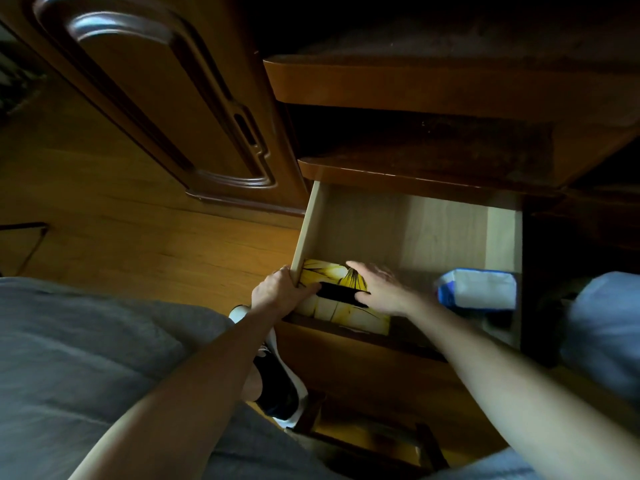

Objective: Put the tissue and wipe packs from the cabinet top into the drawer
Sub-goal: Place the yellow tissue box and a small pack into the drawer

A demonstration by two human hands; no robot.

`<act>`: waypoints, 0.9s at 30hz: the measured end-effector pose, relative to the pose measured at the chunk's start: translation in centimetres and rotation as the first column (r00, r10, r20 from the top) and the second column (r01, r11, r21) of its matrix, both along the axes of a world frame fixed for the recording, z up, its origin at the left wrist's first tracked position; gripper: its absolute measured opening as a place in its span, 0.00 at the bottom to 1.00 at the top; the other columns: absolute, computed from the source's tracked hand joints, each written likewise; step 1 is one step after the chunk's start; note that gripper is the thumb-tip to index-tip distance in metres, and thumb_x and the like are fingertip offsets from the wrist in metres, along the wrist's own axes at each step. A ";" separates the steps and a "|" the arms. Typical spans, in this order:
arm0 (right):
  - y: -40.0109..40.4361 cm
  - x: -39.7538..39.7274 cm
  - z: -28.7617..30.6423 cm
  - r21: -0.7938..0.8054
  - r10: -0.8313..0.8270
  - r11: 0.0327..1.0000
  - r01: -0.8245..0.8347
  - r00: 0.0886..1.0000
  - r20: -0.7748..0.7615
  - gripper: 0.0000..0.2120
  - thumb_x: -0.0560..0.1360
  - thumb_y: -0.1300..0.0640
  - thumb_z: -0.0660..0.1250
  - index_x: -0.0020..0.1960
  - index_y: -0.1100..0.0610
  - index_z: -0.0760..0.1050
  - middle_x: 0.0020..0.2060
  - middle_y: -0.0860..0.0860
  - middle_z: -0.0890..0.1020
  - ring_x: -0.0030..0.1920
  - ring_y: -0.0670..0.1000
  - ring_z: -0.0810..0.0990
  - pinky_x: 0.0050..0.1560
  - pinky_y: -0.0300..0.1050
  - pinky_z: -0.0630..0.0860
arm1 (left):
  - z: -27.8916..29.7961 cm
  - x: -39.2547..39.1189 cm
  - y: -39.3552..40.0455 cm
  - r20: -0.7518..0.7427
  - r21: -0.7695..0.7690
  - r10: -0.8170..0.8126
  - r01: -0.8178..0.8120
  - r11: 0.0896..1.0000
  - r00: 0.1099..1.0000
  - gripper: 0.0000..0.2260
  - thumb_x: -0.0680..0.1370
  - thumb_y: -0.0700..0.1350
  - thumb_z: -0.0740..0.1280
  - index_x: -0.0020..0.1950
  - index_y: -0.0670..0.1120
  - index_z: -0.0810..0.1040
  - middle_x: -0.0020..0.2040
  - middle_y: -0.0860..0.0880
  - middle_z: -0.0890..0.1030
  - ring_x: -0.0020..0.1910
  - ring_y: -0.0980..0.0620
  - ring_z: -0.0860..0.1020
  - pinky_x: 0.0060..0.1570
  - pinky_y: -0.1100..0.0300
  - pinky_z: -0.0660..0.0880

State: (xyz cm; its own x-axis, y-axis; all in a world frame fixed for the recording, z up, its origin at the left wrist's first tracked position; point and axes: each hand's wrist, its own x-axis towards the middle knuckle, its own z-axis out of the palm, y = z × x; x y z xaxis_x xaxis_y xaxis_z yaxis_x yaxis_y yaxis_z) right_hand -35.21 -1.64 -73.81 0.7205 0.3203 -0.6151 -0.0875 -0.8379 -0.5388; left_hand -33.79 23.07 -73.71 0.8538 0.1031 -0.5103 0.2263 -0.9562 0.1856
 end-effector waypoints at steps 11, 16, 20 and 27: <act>-10.7 -0.3 5.9 -0.552 -0.005 0.830 0.080 0.991 0.135 0.47 0.67 0.28 0.71 0.79 0.46 0.60 0.74 0.55 0.72 0.72 0.60 0.71 0.70 0.57 0.67 | -0.1 0.2 -0.6 0.093 0.030 -0.131 0.129 0.991 0.987 0.51 0.68 0.74 0.68 0.80 0.52 0.45 0.62 0.43 0.81 0.53 0.39 0.82 0.44 0.52 0.75; -11.2 -4.1 5.1 -0.529 -0.068 0.841 0.113 0.992 0.105 0.23 0.70 0.40 0.72 0.63 0.43 0.72 0.54 0.50 0.81 0.51 0.55 0.79 0.55 0.50 0.75 | 0.2 0.1 -1.5 0.074 0.023 -0.096 0.095 0.995 0.993 0.38 0.70 0.65 0.70 0.69 0.49 0.54 0.50 0.44 0.82 0.44 0.40 0.81 0.40 0.54 0.74; -10.3 -5.1 5.5 -0.459 -0.191 0.866 0.200 0.979 0.067 0.26 0.74 0.43 0.71 0.68 0.50 0.71 0.56 0.52 0.81 0.51 0.53 0.78 0.52 0.50 0.76 | 0.5 0.1 -2.2 0.043 0.038 -0.060 0.058 0.998 0.997 0.39 0.71 0.62 0.71 0.71 0.48 0.54 0.47 0.46 0.79 0.42 0.42 0.79 0.38 0.55 0.71; -9.9 -6.3 4.9 -0.539 -0.245 0.822 0.185 0.969 -0.041 0.36 0.75 0.37 0.68 0.77 0.52 0.64 0.69 0.56 0.75 0.66 0.59 0.74 0.68 0.57 0.67 | 0.2 0.1 -2.0 0.044 -0.002 -0.049 0.050 0.999 0.998 0.39 0.72 0.62 0.70 0.72 0.48 0.54 0.46 0.48 0.76 0.38 0.45 0.76 0.34 0.57 0.69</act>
